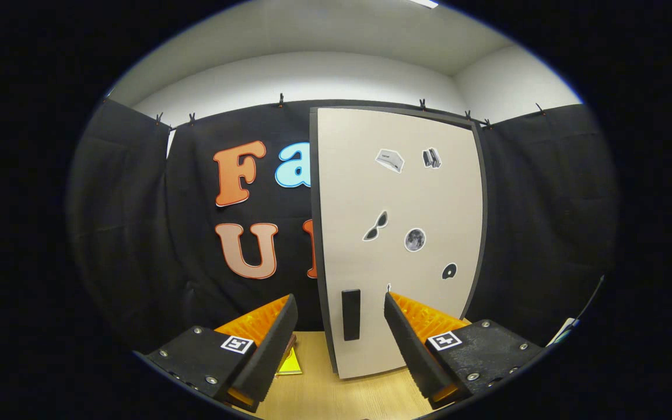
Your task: Open the shoe cabinet door, grab the shoes and put them into the shoe cabinet, then close the shoe cabinet door.
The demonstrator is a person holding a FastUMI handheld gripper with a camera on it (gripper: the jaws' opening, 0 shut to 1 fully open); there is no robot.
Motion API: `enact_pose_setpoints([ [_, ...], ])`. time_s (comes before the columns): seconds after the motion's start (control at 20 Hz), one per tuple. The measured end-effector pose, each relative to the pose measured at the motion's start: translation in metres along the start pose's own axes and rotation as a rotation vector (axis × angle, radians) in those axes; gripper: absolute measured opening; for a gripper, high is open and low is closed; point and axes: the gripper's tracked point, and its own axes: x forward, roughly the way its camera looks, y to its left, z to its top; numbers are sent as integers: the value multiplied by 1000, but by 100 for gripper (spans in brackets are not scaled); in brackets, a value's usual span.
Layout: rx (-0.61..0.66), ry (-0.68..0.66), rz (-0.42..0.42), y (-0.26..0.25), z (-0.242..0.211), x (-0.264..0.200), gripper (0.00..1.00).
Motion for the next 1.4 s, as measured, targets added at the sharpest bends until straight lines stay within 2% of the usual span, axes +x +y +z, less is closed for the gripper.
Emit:
enact_pose_setpoints([
  [1.4,-15,-6,18,3,3,-5,93],
])
